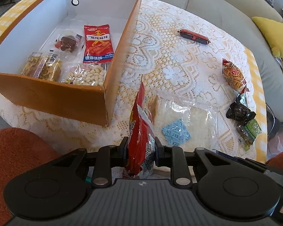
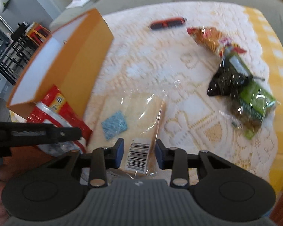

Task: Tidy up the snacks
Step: 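Lift the chip bag and bread loaf and carry them over the orange box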

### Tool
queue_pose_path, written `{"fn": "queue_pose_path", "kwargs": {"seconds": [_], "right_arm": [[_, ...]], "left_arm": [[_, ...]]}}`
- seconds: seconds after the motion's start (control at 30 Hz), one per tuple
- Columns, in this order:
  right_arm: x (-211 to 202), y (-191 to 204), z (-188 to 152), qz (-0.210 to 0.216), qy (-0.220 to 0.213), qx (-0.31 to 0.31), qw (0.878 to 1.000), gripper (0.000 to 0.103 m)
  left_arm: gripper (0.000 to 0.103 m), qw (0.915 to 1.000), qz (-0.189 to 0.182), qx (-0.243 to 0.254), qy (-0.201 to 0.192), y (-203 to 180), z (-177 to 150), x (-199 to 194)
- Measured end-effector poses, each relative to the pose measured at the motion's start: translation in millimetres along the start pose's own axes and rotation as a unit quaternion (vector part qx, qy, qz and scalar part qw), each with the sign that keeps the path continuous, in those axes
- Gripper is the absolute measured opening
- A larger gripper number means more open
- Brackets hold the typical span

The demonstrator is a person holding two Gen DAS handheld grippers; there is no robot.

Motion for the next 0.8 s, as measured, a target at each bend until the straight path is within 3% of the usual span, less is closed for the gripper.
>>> {"fn": "queue_pose_path", "kwargs": {"seconds": [0.17, 0.4, 0.47, 0.53, 0.63, 0.8], "right_arm": [[7, -11, 2, 0.006, 0.004, 0.022, 1.0, 0.047], [21, -37, 14, 0.087, -0.002, 0.131, 0.988, 0.048], [22, -44, 15, 0.105, -0.005, 0.155, 0.982, 0.045], [22, -51, 14, 0.114, -0.005, 0.177, 0.978, 0.031], [18, -58, 12, 0.132, -0.006, 0.207, 0.969, 0.024], [-3, -42, 12, 0.117, -0.029, 0.159, 0.98, 0.019]], "left_arm": [[0.028, 1.0, 0.001, -0.001, 0.003, 0, 0, 2], [0.028, 1.0, 0.003, 0.001, 0.008, 0, 0, 5], [0.028, 0.9999, 0.005, 0.003, 0.008, 0, -1, 5], [0.028, 0.9999, 0.006, 0.004, 0.009, 0, 0, 6], [0.028, 0.9999, 0.006, 0.003, 0.009, 1, 0, 5], [0.028, 0.9999, 0.009, 0.008, 0.007, 0, -1, 4]]}}
Point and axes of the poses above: each gripper's, at about its wrist camera, not at the fingertips, and x roughly the way its jaws point, y to its left, z to its top, the point moved 4 cm from there along x, roughly the way its jaws point, and after that the axes turned 5 degrees about y, right-handed, at the moved point
